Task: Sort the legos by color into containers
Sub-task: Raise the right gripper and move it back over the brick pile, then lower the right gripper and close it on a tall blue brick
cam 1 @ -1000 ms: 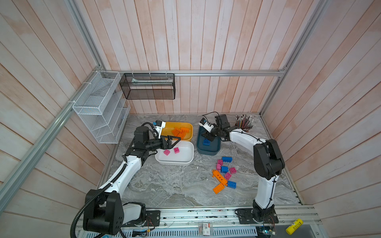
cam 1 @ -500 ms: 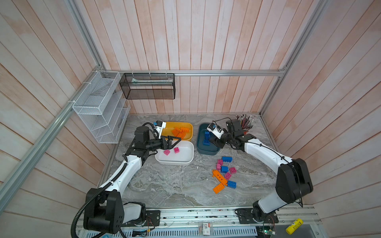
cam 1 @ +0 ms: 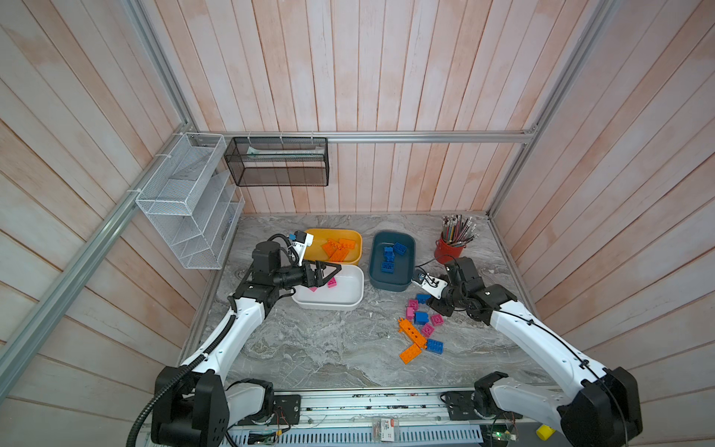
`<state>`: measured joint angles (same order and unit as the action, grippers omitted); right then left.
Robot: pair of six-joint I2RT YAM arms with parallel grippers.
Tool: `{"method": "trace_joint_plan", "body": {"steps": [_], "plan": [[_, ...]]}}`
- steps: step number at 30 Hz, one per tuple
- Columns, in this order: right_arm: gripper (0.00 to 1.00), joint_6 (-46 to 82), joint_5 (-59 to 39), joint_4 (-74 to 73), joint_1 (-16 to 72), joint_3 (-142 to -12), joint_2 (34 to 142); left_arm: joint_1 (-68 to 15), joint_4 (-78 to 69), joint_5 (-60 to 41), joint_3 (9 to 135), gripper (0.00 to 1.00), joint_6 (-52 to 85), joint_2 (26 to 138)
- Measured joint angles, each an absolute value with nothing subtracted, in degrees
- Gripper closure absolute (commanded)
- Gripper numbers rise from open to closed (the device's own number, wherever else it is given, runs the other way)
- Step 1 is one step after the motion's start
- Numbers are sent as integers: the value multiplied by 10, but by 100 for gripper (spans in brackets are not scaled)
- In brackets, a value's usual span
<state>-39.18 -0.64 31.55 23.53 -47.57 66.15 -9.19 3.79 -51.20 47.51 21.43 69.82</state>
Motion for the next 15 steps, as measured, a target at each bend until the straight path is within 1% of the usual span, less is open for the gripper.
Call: {"method": "trace_joint_plan", "body": {"steps": [8, 15], "plan": [[39, -434, -3, 292, 210, -476, 768, -92, 39, -514, 468, 0, 206, 686], [40, -470, -33, 244, 193, -480, 849, -92, 51, -516, 468, 0, 192, 680]]}}
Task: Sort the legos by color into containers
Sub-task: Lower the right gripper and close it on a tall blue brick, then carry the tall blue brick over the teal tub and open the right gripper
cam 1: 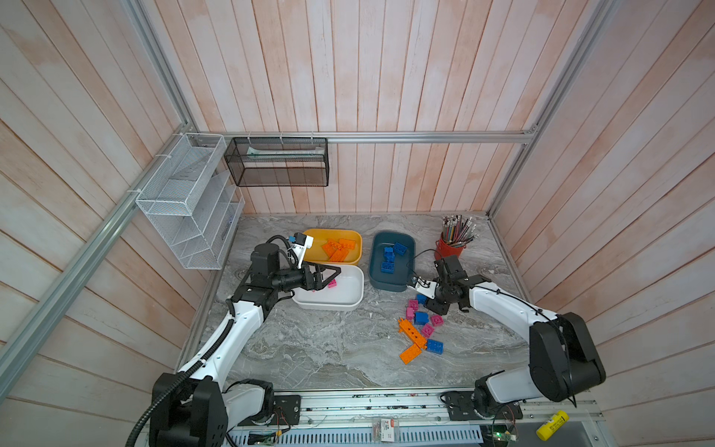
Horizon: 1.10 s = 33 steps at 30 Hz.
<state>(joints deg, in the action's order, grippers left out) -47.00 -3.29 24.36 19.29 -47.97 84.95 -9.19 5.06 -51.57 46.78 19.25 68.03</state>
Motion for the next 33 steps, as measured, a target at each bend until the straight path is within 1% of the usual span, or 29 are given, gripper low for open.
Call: {"method": "trace_joint_plan", "body": {"steps": [5, 6, 7, 9, 12, 16, 19, 24, 28, 31, 33], "plan": [[41, -491, -46, 214, 177, -484, 896, -92, 57, -516, 468, 0, 186, 677], [43, -494, -48, 211, 175, -487, 903, -92, 57, -516, 468, 0, 186, 677], [46, -498, -50, 208, 174, -492, 912, -92, 57, -516, 468, 0, 186, 677], [56, -504, -57, 202, 172, -501, 925, -92, 57, -516, 468, 1, 186, 677], [67, -513, -70, 198, 170, -514, 940, -92, 57, -516, 468, 0, 186, 677], [75, -516, -81, 203, 170, -520, 950, -92, 58, -516, 468, 0, 182, 678], [80, -515, -87, 208, 170, -521, 950, -92, 65, -516, 468, 1, 180, 678], [81, -509, -86, 222, 170, -525, 939, -92, 67, -516, 468, 0, 180, 678], [81, -495, -92, 238, 170, -552, 893, -92, 71, -515, 468, 0, 176, 678], [80, -476, -109, 214, 172, -587, 854, -92, 76, -515, 468, 0, 174, 678], [80, -463, -120, 190, 179, -613, 849, -92, 77, -515, 468, 0, 173, 678]]}}
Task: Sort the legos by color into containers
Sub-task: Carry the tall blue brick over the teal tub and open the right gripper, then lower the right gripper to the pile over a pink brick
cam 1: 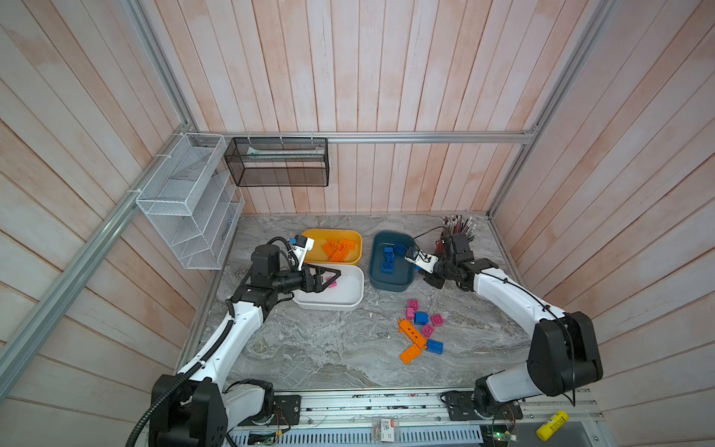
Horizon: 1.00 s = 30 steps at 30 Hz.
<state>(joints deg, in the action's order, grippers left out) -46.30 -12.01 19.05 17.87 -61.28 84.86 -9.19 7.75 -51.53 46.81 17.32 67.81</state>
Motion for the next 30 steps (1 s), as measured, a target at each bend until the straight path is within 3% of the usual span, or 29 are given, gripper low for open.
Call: {"method": "trace_joint_plan", "body": {"steps": [8, 15, 18, 20, 23, 26, 30], "plan": [[80, -420, -113, 147, 201, -769, 1027, -92, 82, -507, 468, 0, 174, 672], [78, -402, -85, 146, 202, -820, 1145, -92, 82, -505, 468, 0, 173, 661], [66, -399, -72, 149, 203, -839, 1166, -92, 86, -504, 468, 0, 173, 661], [54, -396, -62, 150, 205, -848, 1172, -92, 88, -504, 468, 0, 173, 661], [46, -390, -54, 153, 207, -849, 1166, -92, 91, -504, 468, 0, 173, 661], [43, -378, -55, 159, 211, -840, 1137, -92, 91, -505, 468, 0, 174, 663], [40, -324, -62, 158, 218, -779, 1021, -92, 90, -504, 468, 0, 176, 666]]}}
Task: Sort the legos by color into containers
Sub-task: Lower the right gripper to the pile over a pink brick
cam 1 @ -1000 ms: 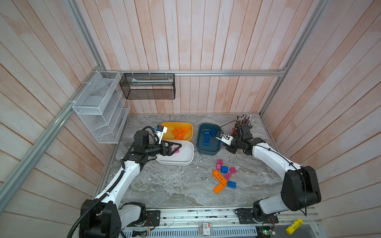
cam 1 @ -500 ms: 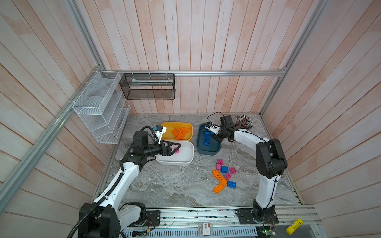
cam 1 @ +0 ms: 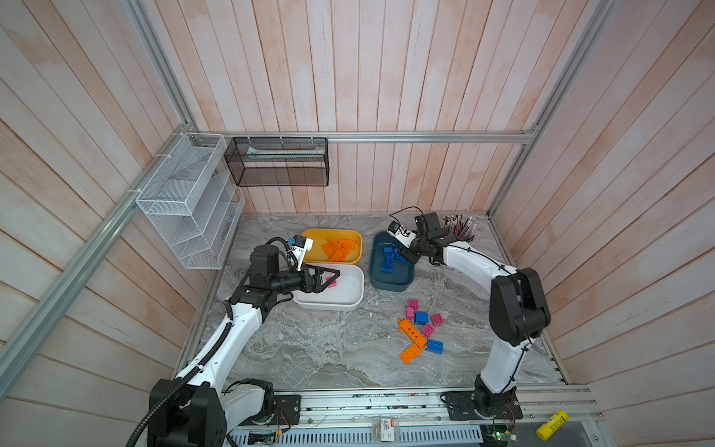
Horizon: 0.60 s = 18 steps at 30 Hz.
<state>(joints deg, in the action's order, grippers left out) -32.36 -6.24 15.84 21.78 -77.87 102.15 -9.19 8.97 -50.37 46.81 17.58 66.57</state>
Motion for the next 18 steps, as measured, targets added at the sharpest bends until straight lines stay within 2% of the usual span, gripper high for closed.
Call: {"method": "trace_joint_plan", "body": {"steps": [6, 9, 14, 18], "plan": [[38, -172, -60, 146, 248, -646, 810, -92, 81, -503, 468, 0, 181, 667], [36, -82, -34, 153, 273, -579, 743, -92, 81, -503, 469, 0, 183, 669], [33, 64, 43, 180, 312, -494, 689, -92, 81, -505, 470, 0, 187, 670], [32, 163, 85, 192, 328, -460, 686, -95, 86, -505, 470, 0, 186, 670]]}}
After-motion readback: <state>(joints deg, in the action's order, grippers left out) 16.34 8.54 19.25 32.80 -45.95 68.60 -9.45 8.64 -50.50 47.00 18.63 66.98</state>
